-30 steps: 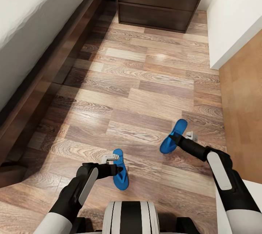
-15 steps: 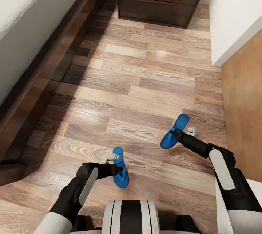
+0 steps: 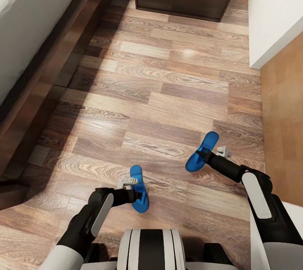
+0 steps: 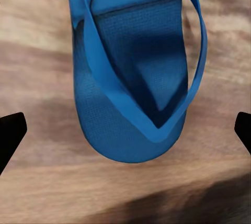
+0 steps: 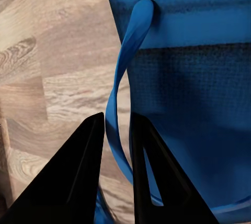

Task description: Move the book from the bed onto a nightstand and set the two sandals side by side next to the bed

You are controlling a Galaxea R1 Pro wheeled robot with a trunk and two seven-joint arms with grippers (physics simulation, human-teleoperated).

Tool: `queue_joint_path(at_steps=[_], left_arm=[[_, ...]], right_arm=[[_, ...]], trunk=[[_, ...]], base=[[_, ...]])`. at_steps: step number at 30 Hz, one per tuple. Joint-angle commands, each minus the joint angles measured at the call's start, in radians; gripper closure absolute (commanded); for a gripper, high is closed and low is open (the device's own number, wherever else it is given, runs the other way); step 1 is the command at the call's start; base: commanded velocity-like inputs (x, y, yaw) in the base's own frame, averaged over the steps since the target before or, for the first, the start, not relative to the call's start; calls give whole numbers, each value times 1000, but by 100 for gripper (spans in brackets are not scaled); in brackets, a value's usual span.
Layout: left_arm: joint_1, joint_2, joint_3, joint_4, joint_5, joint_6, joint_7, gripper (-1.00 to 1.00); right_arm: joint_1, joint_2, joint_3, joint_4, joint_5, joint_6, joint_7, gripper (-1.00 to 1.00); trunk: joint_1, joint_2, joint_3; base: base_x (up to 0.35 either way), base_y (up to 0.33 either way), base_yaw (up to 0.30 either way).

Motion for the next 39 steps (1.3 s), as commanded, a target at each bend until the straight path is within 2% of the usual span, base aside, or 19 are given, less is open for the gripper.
queue_joint_path(at_steps=[1, 5, 8, 14, 15, 18, 19, 21, 25, 39], left_arm=[[0, 0, 0, -1, -2, 4, -2, -100], [0, -1, 0, -1, -2, 4, -1, -100], [0, -16, 2, -13, -4, 6, 4, -100], [-3, -49, 3, -157, -9, 51, 15, -100], [-5, -59, 3, -170, -9, 61, 38, -100], [-7, -88, 2, -187, 2, 75, 156, -100], [-7, -91, 2, -188, 7, 76, 172, -100], [-8, -99, 1, -178, 45, 78, 217, -100], [-8, -101, 2, -145, 78, 78, 237, -100], [-8, -104, 0, -46, 90, 75, 243, -100]], right_arm=[[0, 0, -2, 0, 2, 5, 8, 100], [0, 0, -2, 0, 2, 5, 8, 100], [0, 0, -2, 0, 2, 6, 8, 100], [0, 0, -2, -1, 2, 7, 8, 100], [0, 0, -2, 0, 2, 7, 8, 100], [0, 0, -2, 0, 2, 7, 8, 100], [0, 0, -2, 0, 2, 7, 8, 100], [0, 0, -2, 0, 2, 7, 8, 100], [0, 0, -2, 0, 2, 7, 8, 100], [0, 0, -2, 0, 3, 7, 8, 100]], trunk=[[0, 0, 0], [0, 0, 0], [0, 0, 0], [0, 0, 0], [0, 0, 0], [0, 0, 0], [0, 0, 0], [0, 0, 0], [0, 0, 0], [0, 0, 0]], base=[[0, 0, 0], [0, 0, 0], [0, 0, 0], [0, 0, 0], [0, 0, 0], [0, 0, 0], [0, 0, 0], [0, 0, 0], [0, 0, 0], [0, 0, 0]])
